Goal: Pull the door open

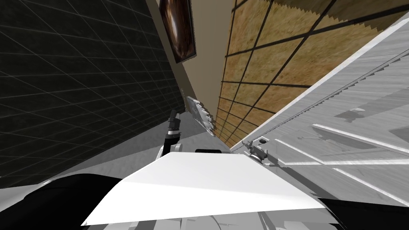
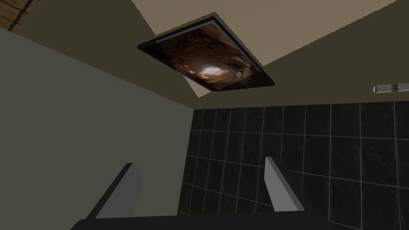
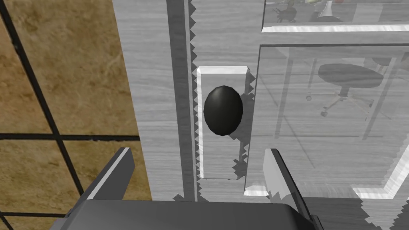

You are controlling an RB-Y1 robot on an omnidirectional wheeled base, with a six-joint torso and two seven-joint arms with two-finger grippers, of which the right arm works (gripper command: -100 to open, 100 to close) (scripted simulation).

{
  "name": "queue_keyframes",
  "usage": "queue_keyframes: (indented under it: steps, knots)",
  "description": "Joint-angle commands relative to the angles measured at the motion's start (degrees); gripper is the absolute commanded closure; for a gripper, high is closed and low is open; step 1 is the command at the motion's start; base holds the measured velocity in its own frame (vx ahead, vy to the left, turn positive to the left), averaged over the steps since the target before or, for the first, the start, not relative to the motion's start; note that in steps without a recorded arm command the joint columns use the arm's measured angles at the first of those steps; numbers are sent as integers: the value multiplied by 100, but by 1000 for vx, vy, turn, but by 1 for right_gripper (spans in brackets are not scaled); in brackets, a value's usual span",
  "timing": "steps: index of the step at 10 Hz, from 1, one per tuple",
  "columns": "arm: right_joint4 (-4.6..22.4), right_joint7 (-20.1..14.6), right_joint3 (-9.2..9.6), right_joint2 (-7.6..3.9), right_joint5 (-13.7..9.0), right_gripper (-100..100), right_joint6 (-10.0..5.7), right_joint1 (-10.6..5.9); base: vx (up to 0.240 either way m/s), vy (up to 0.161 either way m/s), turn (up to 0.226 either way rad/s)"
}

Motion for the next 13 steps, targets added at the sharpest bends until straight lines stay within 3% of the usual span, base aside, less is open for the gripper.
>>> queue_keyframes:
  steps: [1, 10, 11, 12, 13]
  knots:
    - [-25, -176, -57, -42, 110, -100, 14, 119, 122, -5, -25]
    - [171, -1104, -308, -288, 683, -100, -12, 554, 115, -47, -14]
    - [194, -1031, -235, -217, 662, -100, -5, 526, 23, -16, -5]
    - [194, -1031, -235, -217, 662, 100, -5, 526, -16, 26, 4]
    - [194, -1031, -235, -217, 662, 100, -5, 526, -20, -5, -64]
